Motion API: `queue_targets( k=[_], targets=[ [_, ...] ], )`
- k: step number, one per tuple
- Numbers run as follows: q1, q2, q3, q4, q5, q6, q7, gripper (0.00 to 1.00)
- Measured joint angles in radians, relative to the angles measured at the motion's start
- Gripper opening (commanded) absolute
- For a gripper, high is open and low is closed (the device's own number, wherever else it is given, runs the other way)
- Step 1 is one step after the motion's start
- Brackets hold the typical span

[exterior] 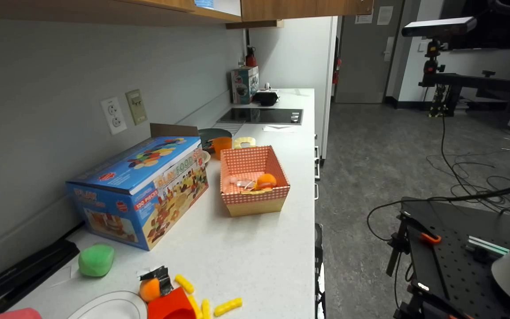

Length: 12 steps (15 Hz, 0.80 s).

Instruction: Open the overhead cabinet door, pick up some plush toys from the basket and put them in the open cabinet, and then close the cabinet

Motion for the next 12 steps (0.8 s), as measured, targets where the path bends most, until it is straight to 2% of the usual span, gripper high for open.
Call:
queue_targets(
  k=[5, 12],
  targets=[
    [-0.001, 0.095, -0.074, 0.069, 0.213, 0.054, -0.093, 1.00],
    [-0.010, 0.108, -0.069, 0.071, 0.220, 0.057, -0.096, 1.00]
  ],
)
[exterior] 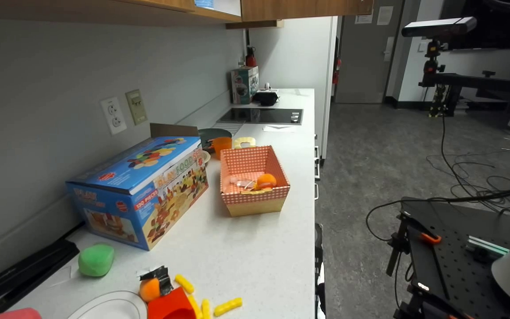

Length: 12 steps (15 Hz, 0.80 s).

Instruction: Open the overhead cabinet door, pick up some plush toys from the basket and put them in the open cabinet, and then close the cabinet

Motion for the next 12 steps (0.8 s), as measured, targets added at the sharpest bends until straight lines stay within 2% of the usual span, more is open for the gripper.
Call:
queue_targets(
  k=[3, 9, 12],
  targets=[
    [-0.001, 0.009, 0.001, 0.000, 0.000, 0.030, 0.001, 1.00],
    [-0.040, 0.116, -0.014, 0.024, 0.010, 0.203, 0.008, 1.00],
    [-0.059, 0.170, -0.025, 0.059, 0.086, 0.209, -0.010, 1.00]
  ],
)
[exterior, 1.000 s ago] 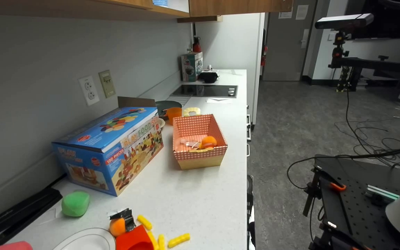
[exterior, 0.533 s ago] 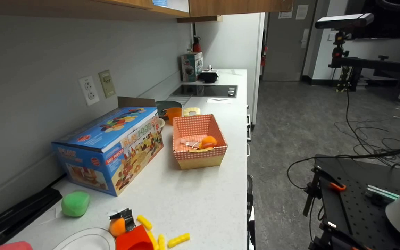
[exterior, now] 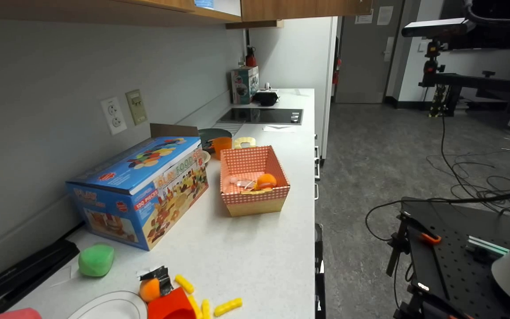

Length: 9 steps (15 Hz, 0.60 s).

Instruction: Open the overhead cabinet door, pick up some plush toys from the basket and put them in the open cabinet, and then close the cabinet

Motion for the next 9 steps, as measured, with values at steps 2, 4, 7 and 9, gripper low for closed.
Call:
queue_targets(
  k=[2, 4, 7, 9],
  targets=[
    [-0.011, 0.024, -0.004, 0.022, 0.093, -0.036, -0.050, 1.00],
    [-0.028, 0.037, -0.008, 0.050, 0.180, -0.109, -0.121, 1.00],
    [-0.061, 0.045, -0.018, 0.104, 0.296, -0.280, -0.234, 1.00],
    [-0.075, 0.046, -0.026, 0.136, 0.353, -0.404, -0.287, 1.00]
  ],
)
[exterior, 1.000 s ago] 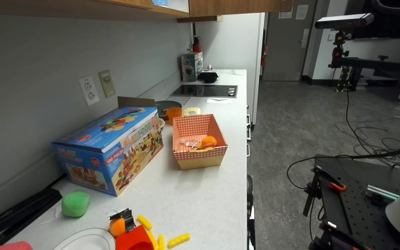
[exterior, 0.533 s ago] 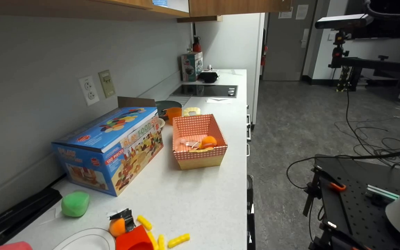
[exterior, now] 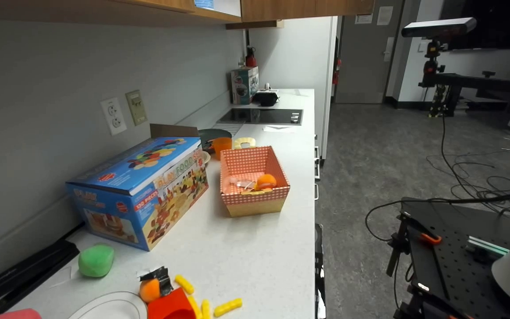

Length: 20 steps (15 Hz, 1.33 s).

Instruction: Open the overhead cabinet door, pick up some plush toys from the basket and put them in the open cabinet, and then close the cabinet

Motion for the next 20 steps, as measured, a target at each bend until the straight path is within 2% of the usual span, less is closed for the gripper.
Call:
queue_targets(
  k=[3, 7, 13, 20],
  targets=[
    [-0.009, 0.000, -0.003, 0.040, 0.057, -0.161, -0.059, 1.00],
    [-0.009, -0.001, 0.003, 0.083, 0.106, -0.297, -0.084, 1.00],
    [0.001, -0.029, 0.044, 0.098, 0.112, -0.390, -0.121, 1.00],
    [0.067, -0.129, 0.158, 0.089, 0.181, -0.420, -0.121, 1.00]
  ],
)
